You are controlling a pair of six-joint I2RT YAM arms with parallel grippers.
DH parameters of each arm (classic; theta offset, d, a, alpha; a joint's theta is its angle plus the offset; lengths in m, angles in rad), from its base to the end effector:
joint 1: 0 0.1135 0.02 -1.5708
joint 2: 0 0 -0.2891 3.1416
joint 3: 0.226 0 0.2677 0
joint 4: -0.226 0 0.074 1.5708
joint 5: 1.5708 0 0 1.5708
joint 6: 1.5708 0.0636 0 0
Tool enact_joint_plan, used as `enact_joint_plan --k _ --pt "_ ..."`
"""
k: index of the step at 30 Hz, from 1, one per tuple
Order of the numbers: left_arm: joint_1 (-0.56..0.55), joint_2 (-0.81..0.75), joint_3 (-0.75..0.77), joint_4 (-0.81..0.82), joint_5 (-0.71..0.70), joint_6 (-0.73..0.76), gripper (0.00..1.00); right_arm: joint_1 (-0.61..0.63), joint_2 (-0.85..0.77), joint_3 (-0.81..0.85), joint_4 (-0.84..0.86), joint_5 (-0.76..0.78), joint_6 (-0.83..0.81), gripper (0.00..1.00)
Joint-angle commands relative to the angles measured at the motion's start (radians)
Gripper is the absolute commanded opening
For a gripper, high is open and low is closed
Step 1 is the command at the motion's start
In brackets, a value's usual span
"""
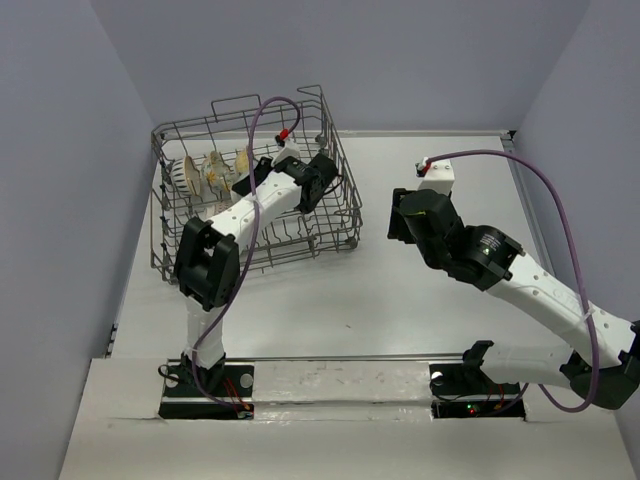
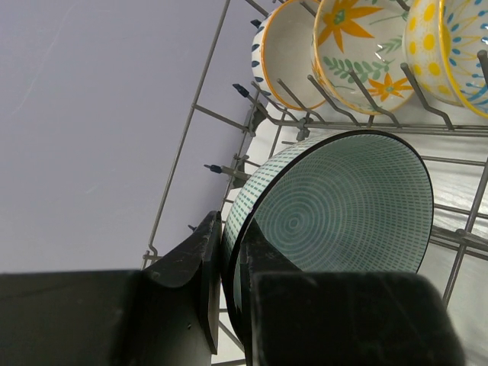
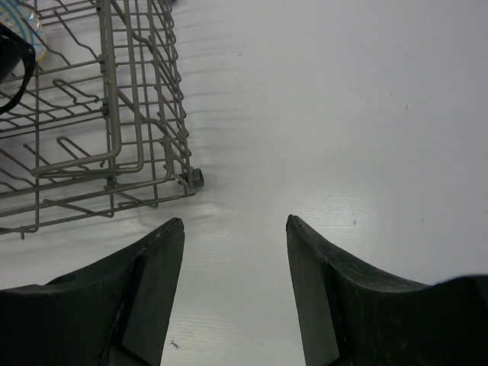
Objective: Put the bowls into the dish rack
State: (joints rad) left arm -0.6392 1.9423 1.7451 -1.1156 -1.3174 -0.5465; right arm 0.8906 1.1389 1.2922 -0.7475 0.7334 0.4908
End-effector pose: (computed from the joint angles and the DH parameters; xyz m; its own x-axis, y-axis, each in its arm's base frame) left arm 0.3702 -0.1984 0.3036 -0.6377 0.3117 -0.7044 -0.4449 0.5976 0.6671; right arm 0.1892 0.1661 0.4073 -0.4183 0.0396 -0.9074 -0.0357 0.9976 0.0600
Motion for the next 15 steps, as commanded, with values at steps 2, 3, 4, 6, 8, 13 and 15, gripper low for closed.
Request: enact_joint_plan --k 2,3,4,6,8,13,15 --pt "-0.001 0.0 0.002 -0.012 -0.075 0.003 0.0 0.002 -0.03 -0.005 0.036 0.023 0.02 0.62" --pt "-0.001 0.004 0.002 -0.012 -0.078 0.005 0.0 0.002 -0.031 -0.007 0.037 0.021 0.022 0.62" --pt "-0.001 0.006 0.002 -0.012 -0.077 0.005 0.0 0.002 -0.031 -0.008 0.036 0.021 0.023 0.62" --pt "-0.001 0.01 0.004 -0.012 -0.077 0.006 0.0 0.002 -0.033 -0.01 0.036 0.023 0.023 0.62" --pt "-0.001 0.02 0.004 -0.012 -0.075 0.01 0.0 0.002 -0.031 -0.01 0.036 0.023 0.023 0.62" --pt "-0.005 0.041 -0.004 -0.013 -0.074 0.022 0.0 0.002 -0.034 -0.013 0.036 0.026 0.023 0.62" --pt "-0.011 0.052 -0.006 -0.012 -0.072 0.025 0.0 0.002 -0.036 -0.011 0.036 0.027 0.023 0.63"
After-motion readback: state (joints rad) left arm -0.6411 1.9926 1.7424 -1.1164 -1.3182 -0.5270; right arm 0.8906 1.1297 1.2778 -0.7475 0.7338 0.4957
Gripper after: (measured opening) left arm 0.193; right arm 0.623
